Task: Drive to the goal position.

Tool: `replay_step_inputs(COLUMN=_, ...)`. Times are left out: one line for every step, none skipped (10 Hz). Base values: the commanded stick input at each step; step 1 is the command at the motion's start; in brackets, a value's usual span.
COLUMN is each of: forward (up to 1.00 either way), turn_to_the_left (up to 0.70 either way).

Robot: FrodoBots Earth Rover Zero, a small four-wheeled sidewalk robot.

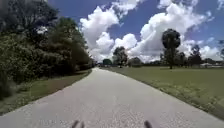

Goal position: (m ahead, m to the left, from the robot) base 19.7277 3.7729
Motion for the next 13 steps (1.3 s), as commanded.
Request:
replay_step_inputs(forward=0.5, turn_to_the_left=0.0)
replay_step_inputs(forward=0.5, turn_to_the_left=0.0)
replay_step_inputs(forward=0.5, turn_to_the_left=0.0)
replay_step_inputs(forward=0.5, turn_to_the_left=0.09)
replay_step_inputs(forward=0.5, turn_to_the_left=0.19)
replay_step_inputs(forward=0.5, turn_to_the_left=0.25)
replay_step_inputs(forward=0.5, turn_to_the_left=0.25)
replay_step_inputs(forward=0.5, turn_to_the_left=0.22)
replay_step_inputs(forward=0.5, turn_to_the_left=0.03)
replay_step_inputs(forward=0.5, turn_to_the_left=0.0)
replay_step_inputs(forward=0.5, turn_to_the_left=0.0)
replay_step_inputs(forward=0.5, turn_to_the_left=0.0)
replay_step_inputs(forward=0.5, turn_to_the_left=0.0)
